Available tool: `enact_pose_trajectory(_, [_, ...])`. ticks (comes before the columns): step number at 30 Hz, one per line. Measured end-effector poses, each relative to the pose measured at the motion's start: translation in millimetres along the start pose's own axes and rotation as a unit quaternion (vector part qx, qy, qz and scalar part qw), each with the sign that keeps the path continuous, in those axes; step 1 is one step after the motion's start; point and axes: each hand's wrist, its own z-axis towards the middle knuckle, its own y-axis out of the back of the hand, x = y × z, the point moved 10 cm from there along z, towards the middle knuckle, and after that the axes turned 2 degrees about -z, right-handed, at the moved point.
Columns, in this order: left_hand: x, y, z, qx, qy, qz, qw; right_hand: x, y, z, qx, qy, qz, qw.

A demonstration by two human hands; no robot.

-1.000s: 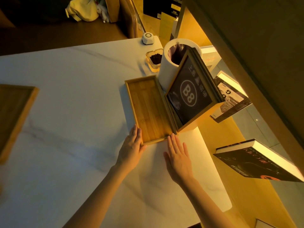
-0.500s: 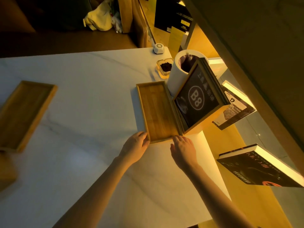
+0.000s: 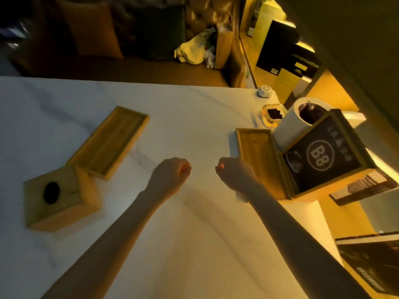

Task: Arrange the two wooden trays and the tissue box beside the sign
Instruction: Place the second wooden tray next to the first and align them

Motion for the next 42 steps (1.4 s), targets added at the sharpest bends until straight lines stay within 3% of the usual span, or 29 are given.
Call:
enact_pose_trajectory(6, [65.7,79.0,-3.0,-0.055,0.007,0.039,0.998,98.2,12.7,26.9,-0.091,0.085,0.026,0.992])
enact_pose_trajectory(12, [155.7,124.1,9.2,-0.068,0.058,0.112,0.990,173.5,-18.2,52.4,-0.117,0.091,0.107,0.983])
enact_pose_trajectory(17, [218.6,136.2,25.8,-0.037,0.024,0.224,0.973,208.9,-77.3,79.1,-0.049,0.071,0.138,0.987])
enact_pose_trajectory(24, [337.9,125.3,37.6,0.114,0.164,0.272,0.941,233.9,-167.7,97.9,0.083,0.037,0.069,0.993])
enact_pose_trajectory(30, [366.5,109.8,33.3,0.148,0.196,0.165,0.955,250.2,-197.8,97.2,0.151,0.014,0.077,0.985])
enact_pose_trajectory(37, [362.1,121.0,34.4,0.080,0.276,0.005,0.958,268.1,-192.3,99.5,0.171,-0.025,0.256,0.951])
enact_pose_trajectory(42, [351.8,142.8,30.4,0.025,0.324,-0.125,0.938,267.2,-169.6,98.9,0.162,-0.071,0.492,0.853])
